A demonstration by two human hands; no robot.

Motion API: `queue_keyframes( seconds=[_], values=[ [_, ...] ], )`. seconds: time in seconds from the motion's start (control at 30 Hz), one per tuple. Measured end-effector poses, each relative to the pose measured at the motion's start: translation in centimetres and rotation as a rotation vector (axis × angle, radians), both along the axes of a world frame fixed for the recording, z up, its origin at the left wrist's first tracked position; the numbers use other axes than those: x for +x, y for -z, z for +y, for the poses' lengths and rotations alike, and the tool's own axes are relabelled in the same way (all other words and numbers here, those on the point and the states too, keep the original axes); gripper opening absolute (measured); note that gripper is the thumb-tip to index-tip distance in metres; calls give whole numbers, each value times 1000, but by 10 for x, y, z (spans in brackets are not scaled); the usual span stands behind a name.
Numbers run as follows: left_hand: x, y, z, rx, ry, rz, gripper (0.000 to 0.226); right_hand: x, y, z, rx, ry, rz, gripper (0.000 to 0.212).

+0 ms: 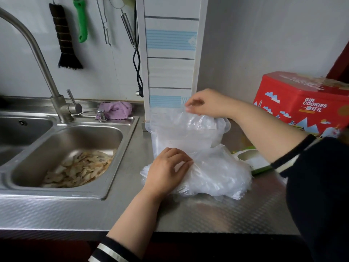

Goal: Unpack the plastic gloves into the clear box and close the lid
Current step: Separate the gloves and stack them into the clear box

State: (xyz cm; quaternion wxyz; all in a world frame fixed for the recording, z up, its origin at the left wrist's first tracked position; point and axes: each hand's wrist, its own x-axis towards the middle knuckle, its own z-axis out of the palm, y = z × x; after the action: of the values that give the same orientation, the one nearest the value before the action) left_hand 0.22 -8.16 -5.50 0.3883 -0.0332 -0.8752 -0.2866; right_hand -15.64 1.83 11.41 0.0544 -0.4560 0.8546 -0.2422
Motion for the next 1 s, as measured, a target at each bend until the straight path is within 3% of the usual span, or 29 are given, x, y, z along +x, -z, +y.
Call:
queue_keyframes(
  seconds=[0.07, 0.13, 0.2, 0.3, 0.37, 0.5, 0.67, 0.83, 1.0],
  values=[
    [1, -1, 2, 9, -12, 30, 15, 20, 4, 18, -234, -32, -32, 19],
    [2, -3, 2, 25, -44, 58, 16, 45, 13, 38, -298, -74, -69, 13],
    [4, -4, 3, 53, -85, 83, 17, 66, 25, 58, -180, -83, -48, 22],
    [6, -7, 6, 94, -119, 130, 17, 77, 53, 82, 93, -109, 190, 64],
    [6, -9, 5, 98, -118, 168, 17, 74, 69, 87, 137, -137, 256, 71],
    [7, -8, 9, 72, -50, 254, 16, 66, 80, 89, -42, -131, 161, 57],
    [10, -11, 10, 109, -25, 307, 19, 67, 81, 80, -230, -123, 19, 18],
    [14, -11, 10, 210, -51, 213, 32, 68, 69, 76, -366, -91, 33, 2],
    [12, -8, 7, 291, -110, 127, 43, 53, 35, 78, -414, -7, 19, 4]
  ],
)
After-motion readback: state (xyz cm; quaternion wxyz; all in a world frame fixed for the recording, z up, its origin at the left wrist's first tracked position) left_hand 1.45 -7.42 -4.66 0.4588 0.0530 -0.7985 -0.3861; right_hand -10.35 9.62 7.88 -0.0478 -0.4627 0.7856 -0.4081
